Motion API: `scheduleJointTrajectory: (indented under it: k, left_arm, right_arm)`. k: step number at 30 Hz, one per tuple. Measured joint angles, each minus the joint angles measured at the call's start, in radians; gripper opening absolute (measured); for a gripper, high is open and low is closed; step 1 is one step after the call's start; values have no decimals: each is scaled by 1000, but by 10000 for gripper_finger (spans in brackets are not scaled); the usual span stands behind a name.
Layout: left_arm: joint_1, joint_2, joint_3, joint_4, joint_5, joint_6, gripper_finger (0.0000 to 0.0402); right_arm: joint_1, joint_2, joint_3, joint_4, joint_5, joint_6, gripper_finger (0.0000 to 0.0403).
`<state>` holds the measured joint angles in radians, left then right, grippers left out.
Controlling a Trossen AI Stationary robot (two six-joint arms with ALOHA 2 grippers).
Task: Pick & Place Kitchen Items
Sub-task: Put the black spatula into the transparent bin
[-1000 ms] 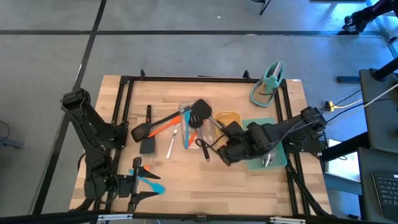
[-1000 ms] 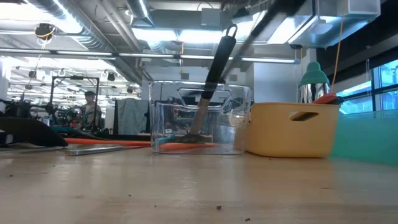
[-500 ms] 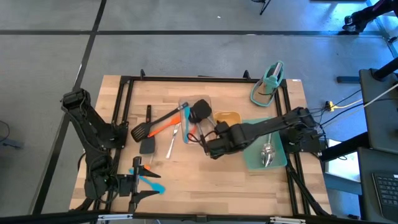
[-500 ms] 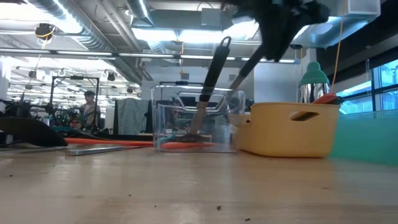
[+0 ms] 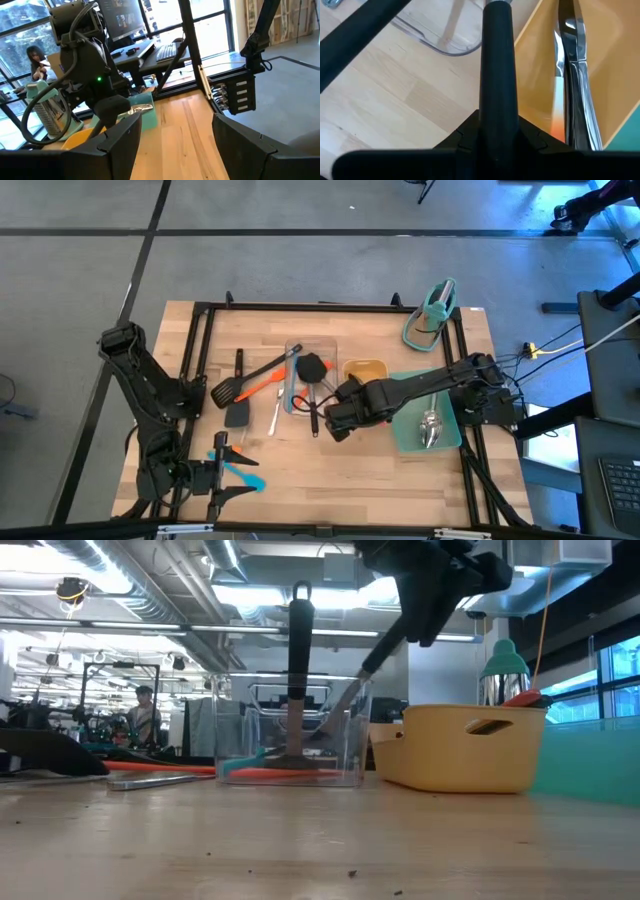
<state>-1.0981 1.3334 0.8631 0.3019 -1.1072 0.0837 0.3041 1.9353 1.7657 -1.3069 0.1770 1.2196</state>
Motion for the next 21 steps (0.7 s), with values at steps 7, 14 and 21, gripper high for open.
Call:
scheduleJointTrajectory:
  k: [7, 14, 21]
  left_arm:
    - [0, 0, 0, -17, 0, -22, 239]
    - [1, 0, -8, -25, -14, -33, 239]
    - [16, 0, -10, -91, -35, -91, 239]
  right_arm:
    - [1, 0, 0, -18, -12, -21, 176]
    - [0, 1, 29, 1, -81, -150, 290]
    - [31, 1, 168, 10, -178, -234, 310]
